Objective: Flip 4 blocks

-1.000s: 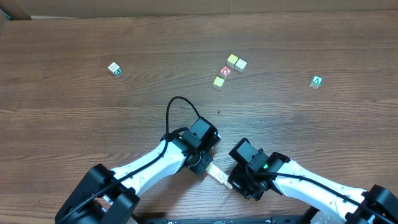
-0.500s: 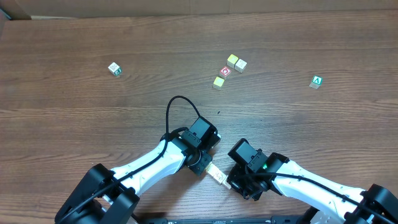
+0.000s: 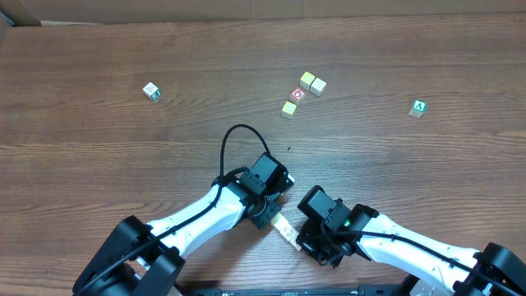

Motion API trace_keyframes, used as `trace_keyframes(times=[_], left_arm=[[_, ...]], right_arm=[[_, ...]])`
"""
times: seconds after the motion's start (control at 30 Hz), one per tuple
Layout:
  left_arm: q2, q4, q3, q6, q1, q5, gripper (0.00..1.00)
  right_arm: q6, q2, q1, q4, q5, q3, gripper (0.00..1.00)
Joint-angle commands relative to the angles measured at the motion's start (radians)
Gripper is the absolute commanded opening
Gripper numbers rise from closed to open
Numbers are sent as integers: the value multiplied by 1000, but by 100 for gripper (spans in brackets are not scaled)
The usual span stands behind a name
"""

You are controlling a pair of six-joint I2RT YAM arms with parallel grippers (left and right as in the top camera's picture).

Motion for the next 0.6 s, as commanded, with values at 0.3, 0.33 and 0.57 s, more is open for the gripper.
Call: trace_keyframes(times=[0.3, 0.33, 0.57], left_arm=[[44, 30, -35, 129, -14, 75, 4], [44, 32, -35, 134, -14, 75, 4], [44, 50, -35, 157, -14, 72, 4]], right_arm=[[45, 17, 11, 57, -2, 14, 4], [51, 17, 11, 58, -2, 14, 4], [79, 17, 11, 60, -1, 14, 4]])
